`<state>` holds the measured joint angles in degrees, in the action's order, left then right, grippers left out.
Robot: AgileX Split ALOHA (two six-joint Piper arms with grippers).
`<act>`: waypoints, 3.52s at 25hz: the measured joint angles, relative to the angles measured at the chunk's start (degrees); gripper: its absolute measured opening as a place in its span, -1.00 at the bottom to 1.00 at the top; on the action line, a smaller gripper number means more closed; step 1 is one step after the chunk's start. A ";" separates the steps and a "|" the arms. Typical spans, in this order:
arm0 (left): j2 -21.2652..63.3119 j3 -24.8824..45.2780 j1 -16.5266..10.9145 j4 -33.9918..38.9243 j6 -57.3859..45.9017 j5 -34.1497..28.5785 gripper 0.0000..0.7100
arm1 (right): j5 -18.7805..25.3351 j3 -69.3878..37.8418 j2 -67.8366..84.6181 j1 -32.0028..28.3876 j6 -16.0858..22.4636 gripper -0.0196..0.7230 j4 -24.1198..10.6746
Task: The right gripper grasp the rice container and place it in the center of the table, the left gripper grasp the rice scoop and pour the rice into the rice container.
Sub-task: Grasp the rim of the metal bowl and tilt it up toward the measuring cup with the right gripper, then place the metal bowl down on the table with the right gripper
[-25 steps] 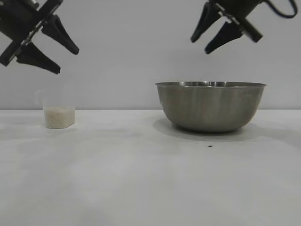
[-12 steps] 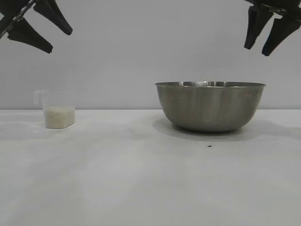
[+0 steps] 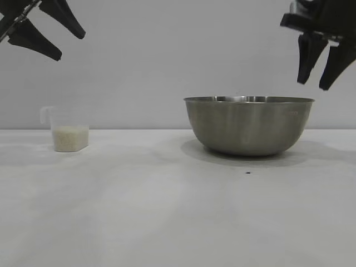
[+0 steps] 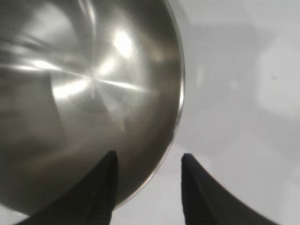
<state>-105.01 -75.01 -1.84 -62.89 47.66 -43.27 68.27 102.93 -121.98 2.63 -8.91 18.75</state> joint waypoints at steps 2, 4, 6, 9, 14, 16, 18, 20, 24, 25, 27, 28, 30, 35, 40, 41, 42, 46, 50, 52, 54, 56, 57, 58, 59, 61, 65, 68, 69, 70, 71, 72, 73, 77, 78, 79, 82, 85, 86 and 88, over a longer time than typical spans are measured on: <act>0.00 0.00 0.00 0.13 -0.38 0.00 0.09 | -0.37 0.00 -1.06 0.00 0.20 -0.24 0.00; 0.00 0.00 0.00 0.39 -0.60 0.00 0.09 | -0.95 0.00 -2.38 0.00 0.34 -0.24 0.79; 0.00 0.00 0.00 0.53 -0.69 0.00 0.09 | -2.02 0.00 -3.40 0.00 0.34 -0.24 1.78; 0.00 0.00 0.00 0.53 -0.92 0.09 0.09 | -3.55 0.00 -4.67 0.00 0.34 -0.24 3.40; 0.00 0.00 0.00 0.53 -1.02 0.22 0.09 | -5.23 0.00 -7.19 0.00 0.60 -0.24 5.13; 0.00 0.00 0.00 0.53 -1.02 0.25 0.09 | -5.86 0.00 -7.95 0.00 0.70 -0.24 6.09; 0.00 0.00 0.00 0.53 -1.02 0.34 0.09 | -6.59 0.00 -8.26 0.00 0.70 -0.24 7.39; 0.00 0.00 0.00 0.53 -1.02 0.45 0.09 | -7.16 0.00 -8.32 0.00 0.70 -0.24 7.90; 0.00 0.00 0.00 0.53 -1.02 0.53 0.09 | -7.60 0.00 -8.45 0.00 0.82 -0.66 8.18; 0.00 0.00 0.00 0.53 -1.02 0.53 0.09 | -7.73 0.00 -8.54 0.00 0.82 -0.72 8.18; 0.00 0.00 0.00 0.53 -1.02 0.57 0.09 | -8.05 0.00 -8.68 0.00 0.72 -0.78 7.82; 0.00 0.00 0.00 0.53 -1.02 0.57 0.09 | -7.83 0.00 -8.93 0.00 0.72 -0.95 7.81; 0.00 0.00 0.00 0.53 -1.02 0.67 0.09 | -7.71 0.00 -8.92 0.00 0.85 -0.95 7.81; 0.00 0.00 0.00 0.53 -1.02 0.67 0.09 | -8.09 0.00 -8.92 0.00 1.08 -0.95 8.01; 0.00 0.00 0.00 0.53 -1.02 0.67 0.09 | -4.88 1.72 -8.92 0.00 0.06 -0.95 9.65; 0.00 0.00 0.00 0.53 -1.02 0.67 0.09 | -4.01 2.42 -8.92 0.00 -0.28 -0.95 9.77; 0.00 0.00 0.00 0.53 -1.02 0.67 0.09 | -2.88 3.35 -8.92 0.13 -0.51 -0.95 9.77; 0.00 0.00 0.00 0.53 -1.02 0.67 0.09 | 0.42 5.97 -8.92 1.75 -1.46 -0.95 8.86; 0.00 0.00 0.00 0.53 -1.02 0.77 0.09 | 1.02 6.19 -8.92 5.59 -1.99 -0.95 6.86; 0.00 0.00 0.00 0.53 -1.02 0.80 0.09 | 1.36 6.24 -8.92 7.76 -2.02 -0.95 6.16; 0.00 0.00 0.00 0.53 -1.02 0.83 0.09 | 1.36 6.24 -8.92 10.18 -2.02 -0.95 5.87; 0.02 0.00 0.00 0.53 -1.02 0.92 0.09 | 1.44 6.24 -8.92 11.85 -2.12 -0.95 5.36; 0.02 0.00 0.00 0.53 -1.02 0.92 0.09 | 1.44 6.24 -8.92 12.54 -2.12 -0.95 4.92; 0.02 0.00 0.00 0.53 -1.02 0.92 0.09 | 1.44 6.24 -8.92 13.27 -2.12 -0.95 4.07; 0.02 0.00 0.00 0.53 -1.02 0.92 0.09 | 1.44 6.24 -8.92 13.95 -2.12 -0.95 3.08; 0.02 0.00 0.00 0.53 -1.02 0.92 0.09 | 1.44 6.24 -8.81 14.78 -2.12 -0.95 2.01; 0.02 0.00 0.00 0.53 -1.02 1.16 0.09 | 1.47 6.24 -8.81 15.32 -2.12 -0.95 1.60; 0.02 0.00 0.00 0.53 -1.02 1.25 0.09 | 0.95 6.24 -8.74 15.32 -2.12 -0.95 1.49; 0.02 0.00 0.00 0.53 -1.02 1.25 0.09 | 0.68 6.24 -8.74 15.32 -2.12 -0.95 1.48; 0.02 0.00 0.00 0.53 -1.02 1.25 0.09 | 0.55 6.24 -8.74 15.32 -2.12 -0.95 1.48; 0.02 0.00 0.00 0.53 -1.02 1.25 0.09 | 0.43 6.24 -8.74 15.32 -2.22 -0.95 1.48; 0.02 0.00 0.00 0.53 -1.02 1.25 0.09 | 0.35 6.24 -8.74 15.32 -2.25 -0.95 1.48; 0.02 0.00 0.00 0.53 -1.02 1.25 0.09 | 0.35 6.24 -8.74 15.32 -2.24 -0.95 1.48; 0.02 0.00 0.00 0.53 -1.02 1.27 0.09 | -0.30 6.24 -8.74 15.32 -2.24 -0.95 1.41; 0.02 0.00 0.00 0.53 -1.02 1.38 0.09 | -0.55 6.24 -8.74 15.32 -2.13 -0.95 1.41; 0.02 0.00 0.00 0.53 -1.02 1.38 0.09 | -0.80 6.24 -8.74 15.32 -2.13 -0.95 1.41; 0.02 0.00 0.00 0.53 -1.02 1.48 0.09 | -1.04 6.24 -8.74 15.32 -2.05 -0.95 1.35; 0.02 0.00 0.00 0.53 -1.02 1.69 0.09 | -1.04 6.24 -8.74 15.32 -1.78 -0.95 1.26; 0.02 0.00 0.00 0.53 -1.02 1.69 0.09 | -1.04 6.24 -8.74 15.32 -1.67 -0.95 1.26; 0.02 0.00 0.00 0.53 -1.02 1.69 0.09 | -1.04 6.24 -8.97 15.32 -1.67 -0.95 1.26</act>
<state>-104.99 -75.01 -1.84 -62.36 46.63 -41.58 67.23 109.17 -130.95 17.95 -10.58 20.01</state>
